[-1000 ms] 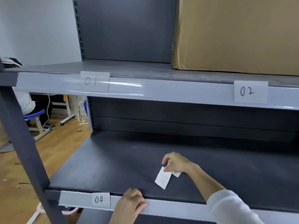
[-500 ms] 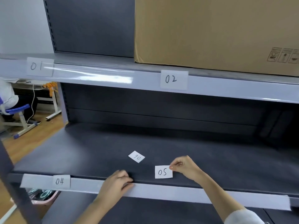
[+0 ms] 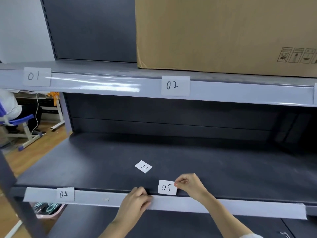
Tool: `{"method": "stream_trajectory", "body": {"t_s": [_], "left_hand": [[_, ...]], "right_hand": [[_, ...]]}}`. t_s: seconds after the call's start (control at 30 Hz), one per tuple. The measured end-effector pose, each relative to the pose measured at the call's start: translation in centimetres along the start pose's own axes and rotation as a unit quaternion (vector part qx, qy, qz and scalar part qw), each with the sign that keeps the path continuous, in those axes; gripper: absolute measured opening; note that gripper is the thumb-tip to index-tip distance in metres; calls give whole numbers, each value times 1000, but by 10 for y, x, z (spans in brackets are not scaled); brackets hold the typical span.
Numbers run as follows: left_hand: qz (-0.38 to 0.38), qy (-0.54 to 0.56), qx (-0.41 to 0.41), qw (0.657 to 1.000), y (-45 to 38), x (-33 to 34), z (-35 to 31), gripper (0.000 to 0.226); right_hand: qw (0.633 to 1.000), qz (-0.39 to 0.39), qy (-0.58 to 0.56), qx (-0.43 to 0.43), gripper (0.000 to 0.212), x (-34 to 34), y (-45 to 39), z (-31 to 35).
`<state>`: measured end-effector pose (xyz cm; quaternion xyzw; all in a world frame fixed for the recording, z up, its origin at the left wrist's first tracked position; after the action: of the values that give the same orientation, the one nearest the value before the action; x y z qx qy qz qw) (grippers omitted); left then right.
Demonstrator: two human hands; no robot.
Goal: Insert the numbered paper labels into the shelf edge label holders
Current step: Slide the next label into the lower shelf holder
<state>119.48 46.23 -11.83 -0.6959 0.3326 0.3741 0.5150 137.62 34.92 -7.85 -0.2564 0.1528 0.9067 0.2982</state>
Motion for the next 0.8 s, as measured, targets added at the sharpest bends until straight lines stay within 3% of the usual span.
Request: {"method": "stream_trajectory", "body": {"t_s": [0.07,0.2,0.4,0.8], "left_hand": [[23,32,-36,999,-6,2,2,32],[24,109,-92,990,-11,1,9,12],[62,123,-96,986,-18,1,14,16],[50,154,-121,979,-17,0,15,14]], "right_hand": [[1000,0,7,0,28,4,0,0],[1000,13,10,8,27,13,3,0],[999,15,28,21,30,23,4,0],[994,5,106,0,36,30,12,7]]}}
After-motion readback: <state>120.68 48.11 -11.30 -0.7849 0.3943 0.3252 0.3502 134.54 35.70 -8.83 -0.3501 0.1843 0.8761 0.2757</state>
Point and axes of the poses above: each hand's wrist, its own y-axis away from the middle knuckle, its own x-axis out of the palm, z = x × y, the point moved 3 cm from there along -y, towards the middle knuckle, and after that the axes turned 5 degrees about x, right-handed, at the moved point
